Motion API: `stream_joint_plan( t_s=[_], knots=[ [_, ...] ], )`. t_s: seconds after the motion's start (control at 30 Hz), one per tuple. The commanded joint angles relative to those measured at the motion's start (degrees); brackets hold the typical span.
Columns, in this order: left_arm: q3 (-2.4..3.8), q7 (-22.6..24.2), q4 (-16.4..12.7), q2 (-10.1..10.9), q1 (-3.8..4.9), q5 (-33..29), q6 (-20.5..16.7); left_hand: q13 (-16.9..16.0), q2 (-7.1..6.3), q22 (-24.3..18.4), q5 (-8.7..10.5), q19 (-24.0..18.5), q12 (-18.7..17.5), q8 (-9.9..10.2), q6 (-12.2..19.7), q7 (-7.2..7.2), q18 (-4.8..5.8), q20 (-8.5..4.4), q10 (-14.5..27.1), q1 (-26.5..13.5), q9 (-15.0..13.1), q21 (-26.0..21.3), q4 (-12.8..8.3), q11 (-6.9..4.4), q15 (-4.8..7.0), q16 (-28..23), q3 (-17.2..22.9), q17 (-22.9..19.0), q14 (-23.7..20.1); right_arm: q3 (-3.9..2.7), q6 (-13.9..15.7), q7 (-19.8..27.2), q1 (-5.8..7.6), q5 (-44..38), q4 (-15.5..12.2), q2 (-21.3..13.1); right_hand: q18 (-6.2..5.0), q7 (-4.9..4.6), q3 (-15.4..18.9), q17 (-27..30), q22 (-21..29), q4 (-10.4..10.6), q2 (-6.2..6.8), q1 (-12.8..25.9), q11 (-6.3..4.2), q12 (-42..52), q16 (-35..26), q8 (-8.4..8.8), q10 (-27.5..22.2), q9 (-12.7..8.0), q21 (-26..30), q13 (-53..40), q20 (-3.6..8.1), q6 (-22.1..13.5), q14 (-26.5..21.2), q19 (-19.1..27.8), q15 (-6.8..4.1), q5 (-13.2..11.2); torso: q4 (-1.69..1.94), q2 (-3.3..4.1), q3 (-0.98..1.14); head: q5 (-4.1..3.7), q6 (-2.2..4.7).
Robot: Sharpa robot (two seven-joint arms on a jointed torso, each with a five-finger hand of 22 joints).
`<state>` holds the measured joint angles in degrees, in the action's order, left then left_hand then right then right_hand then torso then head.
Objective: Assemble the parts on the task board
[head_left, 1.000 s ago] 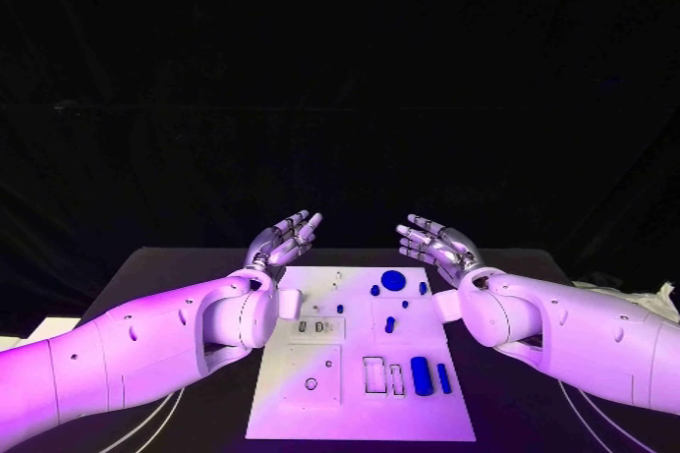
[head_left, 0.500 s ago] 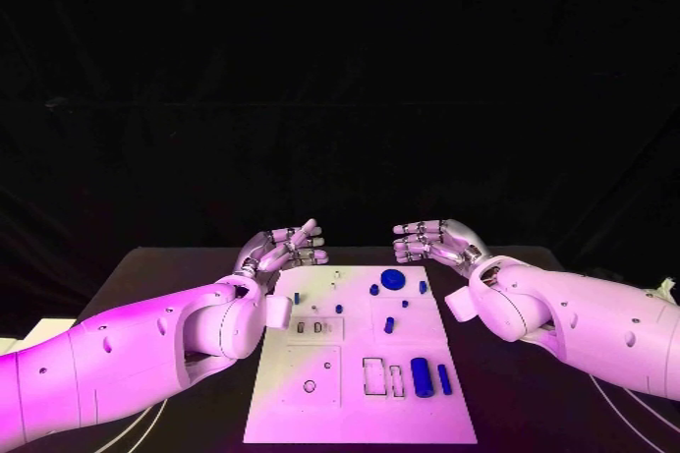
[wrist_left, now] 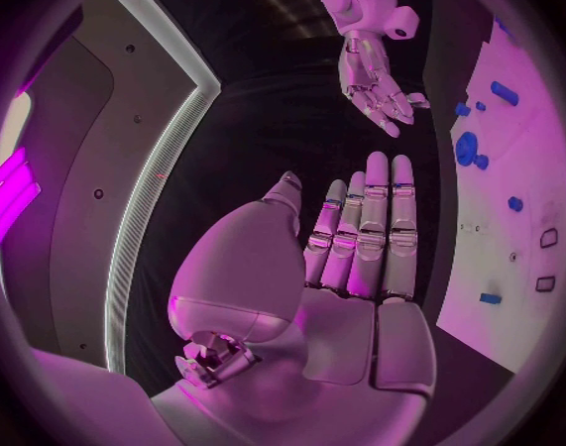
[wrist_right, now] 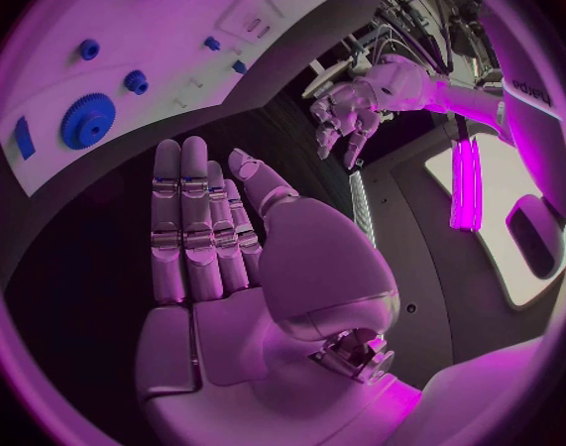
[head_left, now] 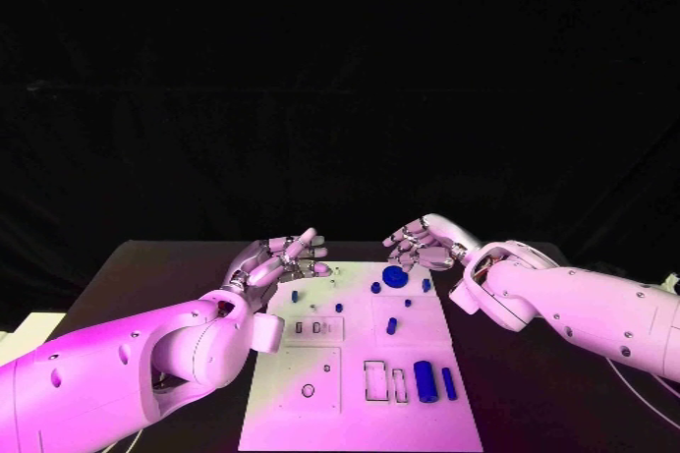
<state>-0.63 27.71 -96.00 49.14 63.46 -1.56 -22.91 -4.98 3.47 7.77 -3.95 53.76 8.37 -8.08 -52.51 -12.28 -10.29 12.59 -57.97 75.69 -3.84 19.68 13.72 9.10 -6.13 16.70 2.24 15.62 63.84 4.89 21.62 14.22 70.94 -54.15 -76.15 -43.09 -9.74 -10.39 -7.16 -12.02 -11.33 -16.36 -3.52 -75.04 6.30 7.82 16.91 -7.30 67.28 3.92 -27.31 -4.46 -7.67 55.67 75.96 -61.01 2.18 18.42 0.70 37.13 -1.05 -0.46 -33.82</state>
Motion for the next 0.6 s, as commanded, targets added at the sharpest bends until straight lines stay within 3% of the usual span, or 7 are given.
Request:
stream_joint_plan(
  t_s=[0.03,0.13,0.23,0.37,0.47,0.6],
  knots=[
    [0.39,-0.3,-1.9,0.8,0.31,0.8,3.5,0.2,-0.24,-0.2,-0.05,0.0,-0.8,0.7,0.6,-0.59,-0.11,0.13,0.5,0.4,0.1,-0.2,0.0,0.61,-0.35,0.0,-0.4,0.6,-0.9,-0.09,-4.6,-9.0,0.66,-17.6,-0.8,0.0,-0.51,1.19,-1.6,-8.6,-5.4,0.3,2.19,0.6,-1.61,-0.7,7.8,1.98,3.4,-0.3,-9.2,-0.6,2.4,1.2,5.9,-3.2,-2.27,0.1,0.81,1.71,-0.64,-0.68,0.3],
    [0.7,-0.4,-2.9,1.5,0.6,0.9,4.1,0.3,-0.27,-0.3,-0.04,-0.1,-1.2,1.0,0.8,-0.7,-0.1,0.21,0.7,0.4,0.1,-0.3,0.0,0.73,-0.45,0.1,-0.6,0.9,-1.2,-0.12,-7.2,-12.8,1.32,-24.0,-1.3,0.2,-0.72,2.09,-2.0,-11.4,-6.5,0.6,2.47,1.4,-2.32,-0.8,10.0,2.97,3.5,-0.1,-11.3,-1.1,2.79,0.1,7.2,-4.3,-3.02,-0.4,1.2,2.56,-0.9,-1.11,0.53],
    [0.87,-0.6,-3.7,2.1,0.85,1.0,4.4,0.3,-0.26,-0.3,-0.04,-0.1,-1.3,1.0,0.8,-0.73,-0.11,0.23,0.8,0.4,0.1,-0.3,0.0,0.76,-0.47,0.2,-0.6,1.0,-1.3,-0.14,-8.0,-15.2,1.83,-28.3,-2.0,0.3,-0.71,2.12,-3.0,-13.3,-7.3,0.5,2.34,1.5,-2.25,-1.4,11.4,2.61,2.6,0.2,-12.7,-1.2,3.08,1.2,7.5,-4.7,-3.14,-0.9,1.49,3.33,-1.1,-1.47,0.85],
    [1.02,-0.9,-5.1,2.8,1.12,1.0,4.7,0.3,-0.22,-0.3,-0.04,-0.1,-1.5,1.3,1.0,-0.87,-0.1,0.29,1.0,0.4,0.1,-0.4,0.0,0.87,-0.55,0.3,-0.7,1.3,-1.5,-0.16,-7.6,-17.0,2.58,-32.4,-2.7,0.5,-0.74,2.14,-5.3,-15.5,-8.5,0.3,1.99,1.2,-1.83,-2.7,13.2,2.12,0.8,0.4,-14.7,-0.9,3.25,3.2,8.2,-5.1,-3.01,-4.5,1.89,4.12,-1.28,-1.79,1.07],
    [1.16,-0.9,-6.0,3.3,1.24,1.0,4.8,0.3,-0.18,-0.4,-0.04,-0.2,-1.7,1.4,1.1,-0.99,-0.09,0.34,1.1,0.4,0.1,-0.4,0.0,0.95,-0.61,0.4,-0.8,1.5,-1.7,-0.18,-7.1,-17.6,2.98,-34.7,-3.1,0.5,-0.64,2.19,-6.7,-18.8,-9.5,0.7,1.77,1.7,-1.64,-3.9,16.6,2.25,-1.4,0.5,-16.5,-0.3,2.97,4.1,9.3,-5.5,-2.75,-10.7,2.19,4.71,-1.44,-2.12,1.28],
    [1.42,-0.9,-7.0,3.9,1.32,1.0,4.7,0.3,-0.09,-0.4,-0.05,-0.3,-1.8,1.5,1.1,-1.08,-0.07,0.4,1.1,0.4,0.1,-0.5,0.0,1.03,-0.7,0.4,-0.8,1.6,-2.0,-0.22,-7.1,-18.4,3.4,-37.8,-3.8,0.5,-0.77,2.22,-8.8,-28.9,-11.1,1.2,2.67,2.2,-1.16,-3.9,26.4,2.91,-4.0,0.5,-19.1,0.6,2.79,5.1,9.8,-5.3,-2.18,-11.6,2.45,5.39,-1.69,-2.46,1.33]
  ],
)
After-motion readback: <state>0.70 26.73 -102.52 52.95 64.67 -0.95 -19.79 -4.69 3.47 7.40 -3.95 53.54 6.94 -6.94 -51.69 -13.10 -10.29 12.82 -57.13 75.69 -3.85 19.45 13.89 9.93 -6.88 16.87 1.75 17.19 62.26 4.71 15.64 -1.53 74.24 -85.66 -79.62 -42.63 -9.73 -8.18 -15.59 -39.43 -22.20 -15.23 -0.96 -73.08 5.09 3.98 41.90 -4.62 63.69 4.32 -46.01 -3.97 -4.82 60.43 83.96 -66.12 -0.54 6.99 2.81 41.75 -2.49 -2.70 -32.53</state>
